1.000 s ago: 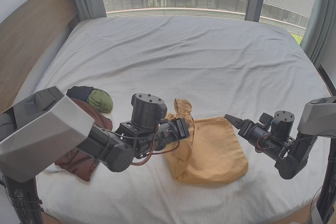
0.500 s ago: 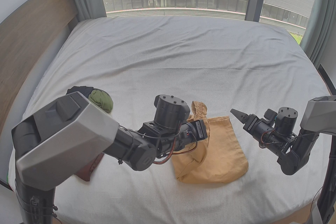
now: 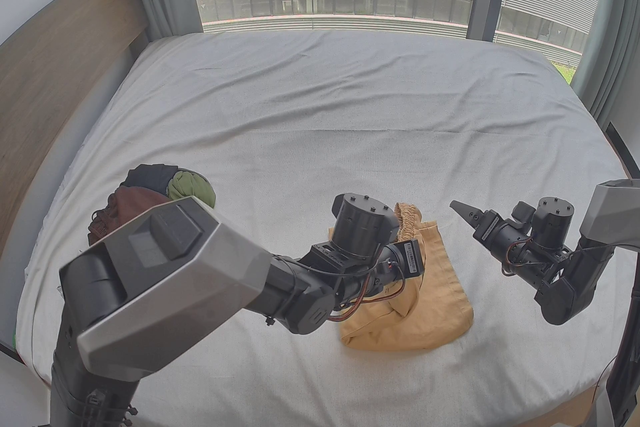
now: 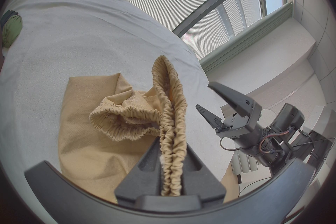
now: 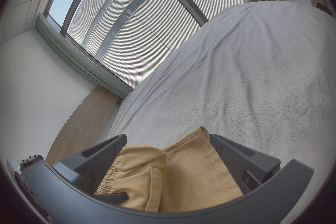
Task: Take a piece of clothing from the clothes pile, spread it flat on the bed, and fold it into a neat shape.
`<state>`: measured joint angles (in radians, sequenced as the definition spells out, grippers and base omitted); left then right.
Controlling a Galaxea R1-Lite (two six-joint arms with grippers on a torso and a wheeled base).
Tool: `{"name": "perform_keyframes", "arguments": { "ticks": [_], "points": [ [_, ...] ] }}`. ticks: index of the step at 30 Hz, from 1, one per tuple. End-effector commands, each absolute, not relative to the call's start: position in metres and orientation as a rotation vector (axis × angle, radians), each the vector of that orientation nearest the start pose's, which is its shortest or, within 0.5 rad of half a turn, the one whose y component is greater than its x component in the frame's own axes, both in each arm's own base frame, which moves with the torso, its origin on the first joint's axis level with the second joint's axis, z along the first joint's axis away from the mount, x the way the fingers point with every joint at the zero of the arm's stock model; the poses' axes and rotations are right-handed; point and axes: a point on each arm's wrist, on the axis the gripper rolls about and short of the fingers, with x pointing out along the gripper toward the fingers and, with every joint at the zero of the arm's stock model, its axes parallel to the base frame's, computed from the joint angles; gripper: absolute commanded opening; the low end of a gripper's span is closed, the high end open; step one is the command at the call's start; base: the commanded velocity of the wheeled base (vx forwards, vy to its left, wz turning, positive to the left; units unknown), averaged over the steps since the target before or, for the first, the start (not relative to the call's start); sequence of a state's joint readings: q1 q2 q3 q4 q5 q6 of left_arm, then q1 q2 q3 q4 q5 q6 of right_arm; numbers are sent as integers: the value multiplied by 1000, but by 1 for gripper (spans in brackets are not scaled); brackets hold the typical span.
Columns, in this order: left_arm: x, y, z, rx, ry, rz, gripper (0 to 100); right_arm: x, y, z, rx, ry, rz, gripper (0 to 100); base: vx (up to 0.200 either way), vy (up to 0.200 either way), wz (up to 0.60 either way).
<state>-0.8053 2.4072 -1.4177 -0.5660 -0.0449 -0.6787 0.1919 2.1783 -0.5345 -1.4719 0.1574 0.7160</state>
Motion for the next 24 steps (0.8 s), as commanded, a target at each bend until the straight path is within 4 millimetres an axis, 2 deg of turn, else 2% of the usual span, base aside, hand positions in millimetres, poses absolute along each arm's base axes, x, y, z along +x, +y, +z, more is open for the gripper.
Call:
{"name": "perform_keyframes", "arguments": {
  "ticks": [1, 10, 11, 18, 24],
  "points": [
    [330, -351, 41, -454, 682, -654, 0, 329, 65, 51, 706, 281, 269, 100, 0, 0, 0],
    [331, -353, 45, -462, 677, -658, 0, 329, 64, 51, 706, 277, 269, 100, 0, 0, 0],
    [331, -353, 45, -462, 676, -656, 100, 329, 64, 51, 704, 277, 269, 100, 0, 0, 0],
    [325, -364, 52, -470, 648, -666, 100, 330, 63, 51, 705, 275, 264, 100, 0, 0, 0],
    [324, -364, 49, -458, 642, -642, 100, 329, 63, 51, 705, 277, 264, 100, 0, 0, 0]
  ]
}}
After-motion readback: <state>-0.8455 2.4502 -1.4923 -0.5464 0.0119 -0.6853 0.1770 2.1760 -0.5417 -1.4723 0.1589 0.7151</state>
